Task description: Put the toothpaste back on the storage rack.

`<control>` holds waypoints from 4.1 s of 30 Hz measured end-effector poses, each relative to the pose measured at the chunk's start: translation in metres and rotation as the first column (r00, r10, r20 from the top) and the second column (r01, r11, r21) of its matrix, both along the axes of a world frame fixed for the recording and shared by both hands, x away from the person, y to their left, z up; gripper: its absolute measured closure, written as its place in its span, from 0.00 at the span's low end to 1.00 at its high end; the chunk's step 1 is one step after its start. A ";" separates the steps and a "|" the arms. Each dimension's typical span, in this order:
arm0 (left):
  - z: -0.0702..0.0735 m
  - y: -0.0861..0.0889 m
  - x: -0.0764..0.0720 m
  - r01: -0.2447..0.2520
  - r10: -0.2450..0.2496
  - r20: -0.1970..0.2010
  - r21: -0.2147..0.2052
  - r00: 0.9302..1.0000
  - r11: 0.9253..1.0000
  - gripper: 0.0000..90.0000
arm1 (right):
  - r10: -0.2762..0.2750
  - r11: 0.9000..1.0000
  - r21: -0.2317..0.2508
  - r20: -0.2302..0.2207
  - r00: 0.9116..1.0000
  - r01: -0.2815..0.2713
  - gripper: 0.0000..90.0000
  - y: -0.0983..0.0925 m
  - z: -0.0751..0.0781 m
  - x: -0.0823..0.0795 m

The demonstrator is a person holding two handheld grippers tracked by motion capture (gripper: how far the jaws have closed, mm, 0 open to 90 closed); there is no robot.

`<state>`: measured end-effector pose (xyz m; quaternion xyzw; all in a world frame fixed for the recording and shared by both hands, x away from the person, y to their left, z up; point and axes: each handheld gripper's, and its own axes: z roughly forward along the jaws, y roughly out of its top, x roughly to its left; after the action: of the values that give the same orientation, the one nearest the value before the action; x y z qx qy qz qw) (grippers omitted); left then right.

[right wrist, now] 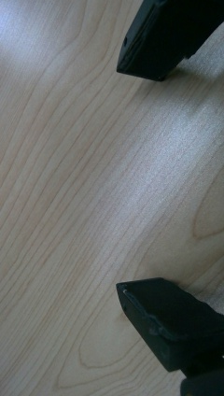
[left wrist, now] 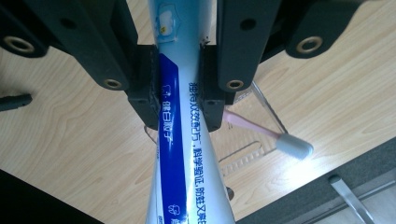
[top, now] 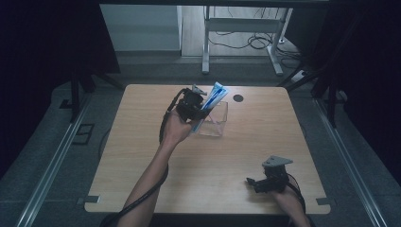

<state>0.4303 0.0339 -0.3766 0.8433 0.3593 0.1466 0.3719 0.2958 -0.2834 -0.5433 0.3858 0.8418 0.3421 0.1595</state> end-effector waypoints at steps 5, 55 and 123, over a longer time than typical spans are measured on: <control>0.002 -0.006 0.007 -0.002 0.002 0.016 -0.004 1.000 1.000 0.82 | 0.000 1.000 -0.001 0.001 1.000 0.000 0.00 0.000 0.000 0.000; -0.020 -0.048 0.076 -0.031 0.035 0.102 -0.040 0.994 0.999 0.82 | -0.001 1.000 0.002 -0.001 1.000 0.001 0.00 0.000 0.000 0.000; -0.066 -0.055 0.063 0.031 -0.037 0.108 0.061 0.993 0.998 0.78 | -0.001 1.000 0.002 -0.002 1.000 0.001 0.00 0.000 0.000 0.000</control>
<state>0.4938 -0.0212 -0.4423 0.8508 0.3194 0.1967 0.3681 0.2957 -0.2833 -0.5433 0.3867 0.8415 0.3424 0.1586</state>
